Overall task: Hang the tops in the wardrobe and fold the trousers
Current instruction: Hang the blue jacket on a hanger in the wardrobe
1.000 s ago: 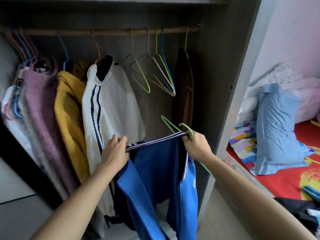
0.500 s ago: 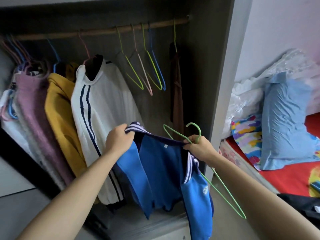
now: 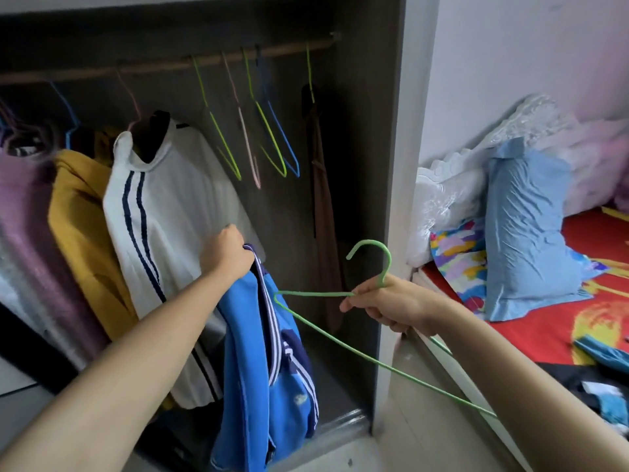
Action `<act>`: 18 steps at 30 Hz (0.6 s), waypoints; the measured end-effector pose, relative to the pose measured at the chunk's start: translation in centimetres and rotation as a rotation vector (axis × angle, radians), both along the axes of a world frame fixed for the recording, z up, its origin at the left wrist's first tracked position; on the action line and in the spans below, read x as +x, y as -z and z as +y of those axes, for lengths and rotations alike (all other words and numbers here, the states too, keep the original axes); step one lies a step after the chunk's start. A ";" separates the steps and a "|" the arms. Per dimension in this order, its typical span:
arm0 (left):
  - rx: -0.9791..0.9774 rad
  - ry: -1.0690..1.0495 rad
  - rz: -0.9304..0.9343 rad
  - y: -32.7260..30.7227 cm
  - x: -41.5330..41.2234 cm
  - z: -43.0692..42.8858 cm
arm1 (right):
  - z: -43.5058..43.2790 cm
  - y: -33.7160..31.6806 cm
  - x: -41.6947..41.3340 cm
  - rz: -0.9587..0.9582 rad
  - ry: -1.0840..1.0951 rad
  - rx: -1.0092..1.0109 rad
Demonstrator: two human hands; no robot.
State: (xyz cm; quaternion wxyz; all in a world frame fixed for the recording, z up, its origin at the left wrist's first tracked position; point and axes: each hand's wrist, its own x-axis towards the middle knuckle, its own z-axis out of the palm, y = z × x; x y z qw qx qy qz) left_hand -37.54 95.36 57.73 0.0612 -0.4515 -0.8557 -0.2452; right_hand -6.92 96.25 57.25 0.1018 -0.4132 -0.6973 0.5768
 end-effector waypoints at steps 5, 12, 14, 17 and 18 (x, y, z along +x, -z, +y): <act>0.035 0.057 -0.081 -0.3 0.7 0.3 | -0.1 -0.1 -1.8 0.188 0.011 -0.076; 0.197 0.141 -0.178 -2.9 2.2 -0.6 | -0.3 3.8 -9.3 0.202 0.227 -0.025; 0.227 0.122 -0.182 -3.6 1.0 -1.3 | 0.0 3.7 -10.1 0.204 0.257 0.033; 0.149 0.125 -0.235 -3.7 -1.5 -2.7 | 0.6 2.3 -11.0 0.416 0.320 0.090; 0.113 0.173 -0.293 -3.5 -2.1 -3.2 | 0.8 1.9 -11.2 0.470 0.310 0.142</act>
